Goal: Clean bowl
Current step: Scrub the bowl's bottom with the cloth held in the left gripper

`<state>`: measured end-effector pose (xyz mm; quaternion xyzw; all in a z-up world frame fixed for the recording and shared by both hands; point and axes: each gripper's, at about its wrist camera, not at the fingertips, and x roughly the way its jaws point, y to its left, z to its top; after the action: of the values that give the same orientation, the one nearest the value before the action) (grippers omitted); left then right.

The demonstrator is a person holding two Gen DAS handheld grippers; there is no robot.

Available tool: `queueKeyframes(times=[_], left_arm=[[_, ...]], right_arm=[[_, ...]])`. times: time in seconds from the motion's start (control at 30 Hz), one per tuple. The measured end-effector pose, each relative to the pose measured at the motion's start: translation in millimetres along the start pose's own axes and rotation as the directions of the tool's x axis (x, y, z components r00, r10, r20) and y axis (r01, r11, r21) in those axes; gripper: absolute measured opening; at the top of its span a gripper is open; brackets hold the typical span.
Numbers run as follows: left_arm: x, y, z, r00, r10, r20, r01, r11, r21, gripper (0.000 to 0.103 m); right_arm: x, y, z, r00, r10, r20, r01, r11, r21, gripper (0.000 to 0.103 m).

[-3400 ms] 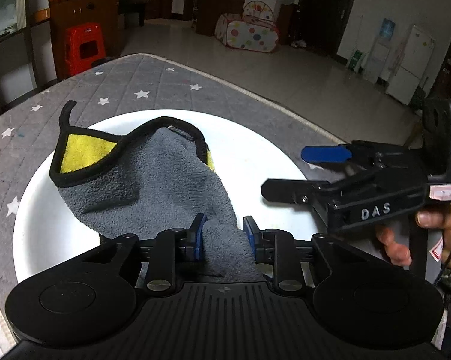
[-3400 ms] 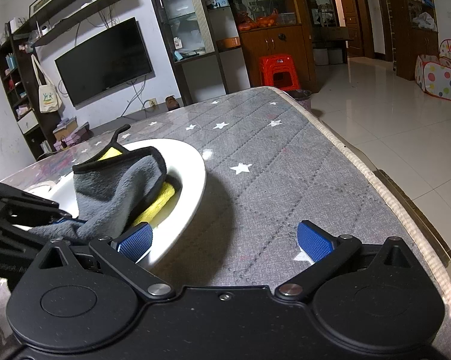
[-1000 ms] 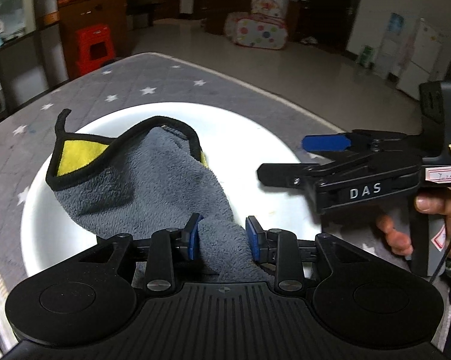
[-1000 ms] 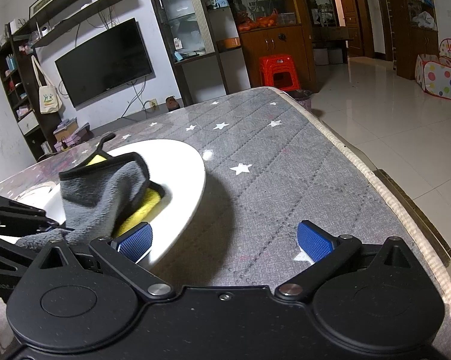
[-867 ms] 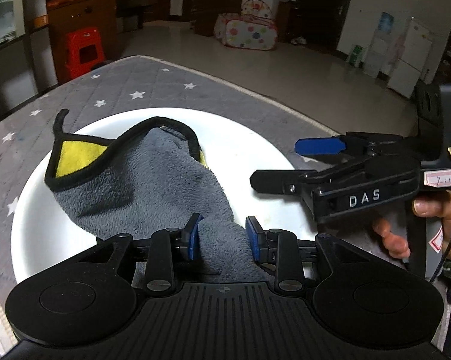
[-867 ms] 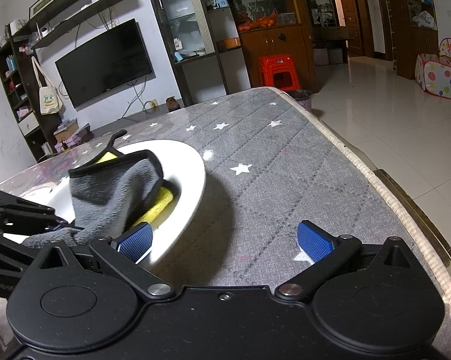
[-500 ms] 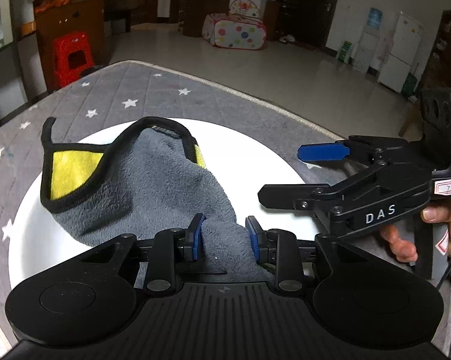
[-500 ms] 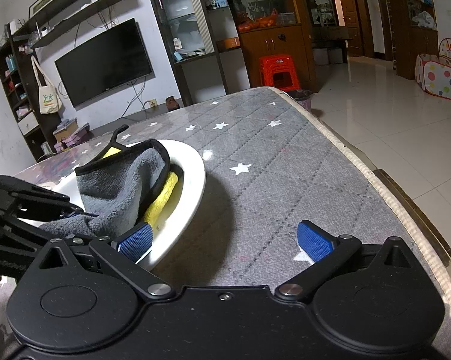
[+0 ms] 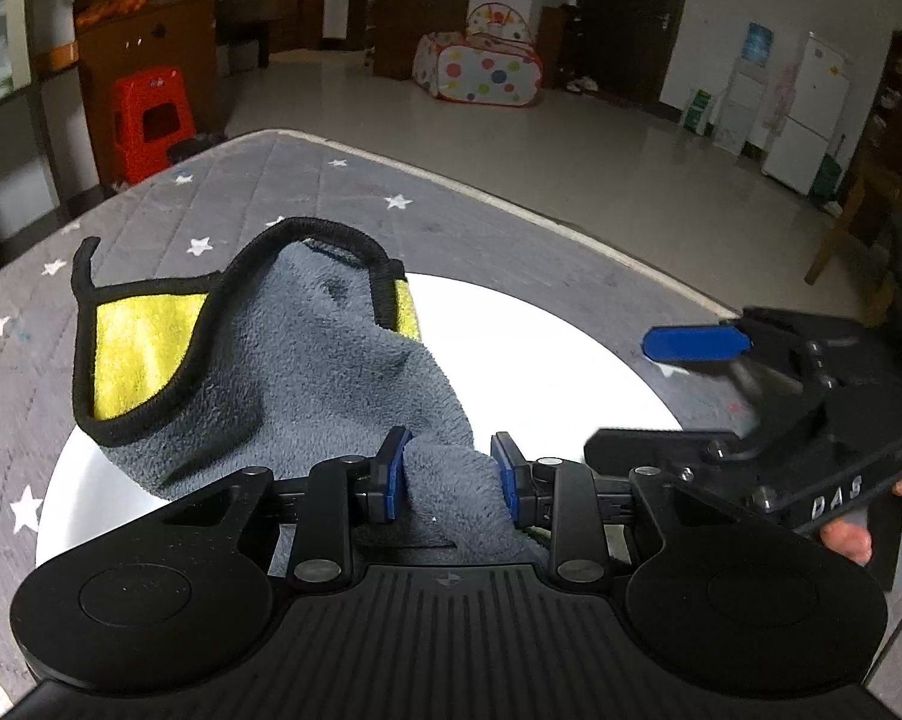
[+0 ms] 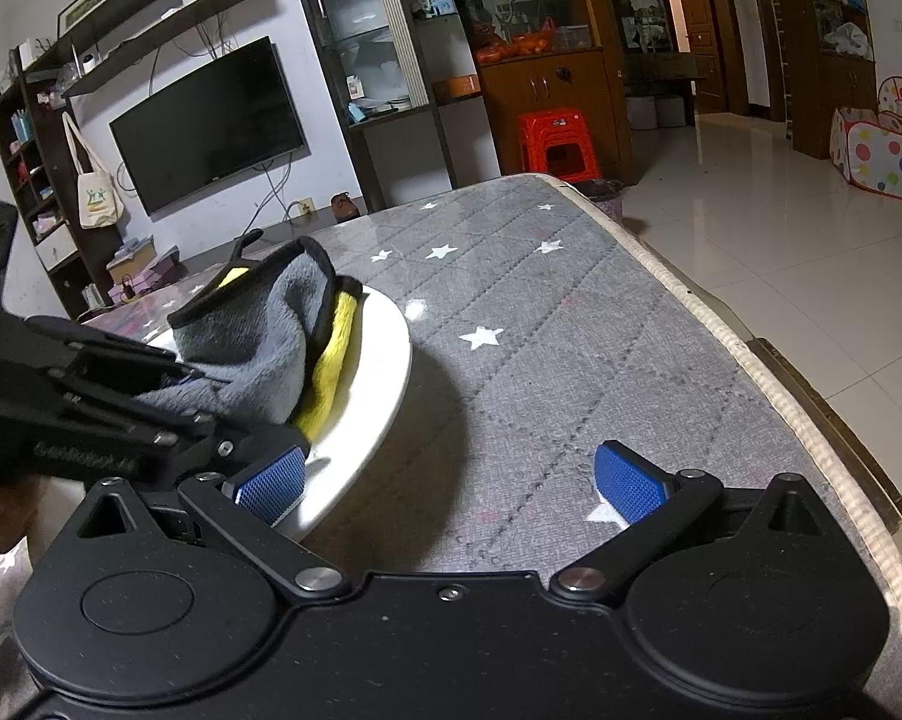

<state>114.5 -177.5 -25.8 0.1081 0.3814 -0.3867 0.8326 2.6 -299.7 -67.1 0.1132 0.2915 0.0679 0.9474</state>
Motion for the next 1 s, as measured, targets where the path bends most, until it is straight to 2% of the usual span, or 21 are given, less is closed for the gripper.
queueKeyframes(times=[0.13, 0.5, 0.63, 0.77, 0.83, 1.0], left_arm=[[7, 7, 12, 0.999, 0.026, -0.036, -0.029, 0.997, -0.077, 0.028], [5, 14, 10, 0.998, 0.056, -0.007, -0.056, 0.986, -0.155, 0.021], [4, 13, 10, 0.995, 0.096, -0.005, -0.095, 0.982, -0.163, 0.021], [-1, 17, 7, 0.985, 0.175, -0.006, -0.173, 0.97, -0.171, 0.021], [-7, 26, 4, 0.985, 0.173, -0.006, -0.17, 0.958, -0.231, 0.021], [-23, 33, -5, 0.981, 0.193, -0.008, -0.187, 0.938, -0.291, 0.021]], right_arm=[[0, 0, 0, 1.0, -0.003, -0.001, 0.003, 1.0, -0.004, 0.103], [0, -1, 0, 1.0, -0.004, -0.002, 0.004, 1.0, -0.006, 0.103], [0, -1, 0, 1.0, -0.004, -0.002, 0.004, 1.0, -0.005, 0.103], [0, -1, 0, 1.0, -0.004, -0.002, 0.004, 1.0, -0.005, 0.103], [0, -1, 1, 1.0, -0.004, -0.002, 0.004, 1.0, -0.005, 0.103], [0, -2, 1, 1.0, -0.003, -0.002, 0.003, 1.0, -0.005, 0.103]])
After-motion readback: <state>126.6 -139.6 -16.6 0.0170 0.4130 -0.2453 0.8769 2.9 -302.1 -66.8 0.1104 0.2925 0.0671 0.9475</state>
